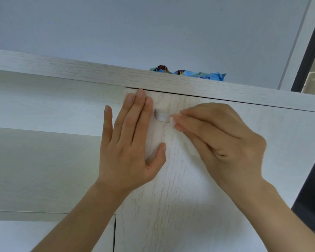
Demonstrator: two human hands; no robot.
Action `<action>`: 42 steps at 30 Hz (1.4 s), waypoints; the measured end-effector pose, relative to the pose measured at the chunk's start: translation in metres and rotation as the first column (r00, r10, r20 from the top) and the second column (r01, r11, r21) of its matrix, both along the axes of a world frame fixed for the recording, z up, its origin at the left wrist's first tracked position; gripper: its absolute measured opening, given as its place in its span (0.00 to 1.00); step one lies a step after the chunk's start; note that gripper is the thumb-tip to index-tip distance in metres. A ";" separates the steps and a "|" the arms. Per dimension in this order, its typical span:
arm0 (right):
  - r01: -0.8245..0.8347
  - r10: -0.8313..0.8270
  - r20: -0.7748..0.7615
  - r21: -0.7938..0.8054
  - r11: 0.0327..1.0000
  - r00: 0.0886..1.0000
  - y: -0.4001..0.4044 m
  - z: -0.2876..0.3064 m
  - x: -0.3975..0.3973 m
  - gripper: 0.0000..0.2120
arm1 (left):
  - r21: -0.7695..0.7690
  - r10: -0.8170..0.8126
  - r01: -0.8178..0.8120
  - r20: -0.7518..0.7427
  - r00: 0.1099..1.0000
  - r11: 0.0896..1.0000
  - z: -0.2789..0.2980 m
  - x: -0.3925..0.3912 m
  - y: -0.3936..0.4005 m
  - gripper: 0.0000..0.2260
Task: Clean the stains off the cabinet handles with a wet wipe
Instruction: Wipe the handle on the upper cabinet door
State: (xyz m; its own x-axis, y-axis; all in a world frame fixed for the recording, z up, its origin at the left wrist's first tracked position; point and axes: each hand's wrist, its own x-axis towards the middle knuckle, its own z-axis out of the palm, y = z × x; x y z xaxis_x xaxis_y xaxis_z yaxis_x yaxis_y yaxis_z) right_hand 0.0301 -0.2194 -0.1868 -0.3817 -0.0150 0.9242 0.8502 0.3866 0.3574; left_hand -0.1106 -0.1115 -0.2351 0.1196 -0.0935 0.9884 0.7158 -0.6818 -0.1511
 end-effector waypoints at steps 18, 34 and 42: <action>-0.016 0.009 -0.149 -0.042 0.999 0.989 -0.005 -0.003 -0.007 0.05 | -0.007 -0.030 0.030 -0.008 1.000 1.000 -0.007 -0.004 0.001 0.30; 0.034 -0.034 -0.047 -0.006 0.999 0.998 0.002 0.000 -0.014 0.05 | -0.025 -0.087 0.087 0.002 0.996 0.996 -0.008 -0.003 0.003 0.29; 0.046 -0.051 -0.117 -0.044 0.998 0.992 -0.007 -0.001 -0.013 0.05 | -0.038 -0.107 0.107 -0.006 0.994 0.994 -0.008 -0.003 0.002 0.30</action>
State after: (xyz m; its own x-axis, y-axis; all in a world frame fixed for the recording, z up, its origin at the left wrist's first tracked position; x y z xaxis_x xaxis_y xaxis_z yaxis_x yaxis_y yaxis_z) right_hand 0.0174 -0.2268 -0.1878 -0.2689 0.0399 0.9624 0.9037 0.3562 0.2377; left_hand -0.1135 -0.1091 -0.2429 0.1184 -0.0690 0.9906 0.6375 -0.7595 -0.1292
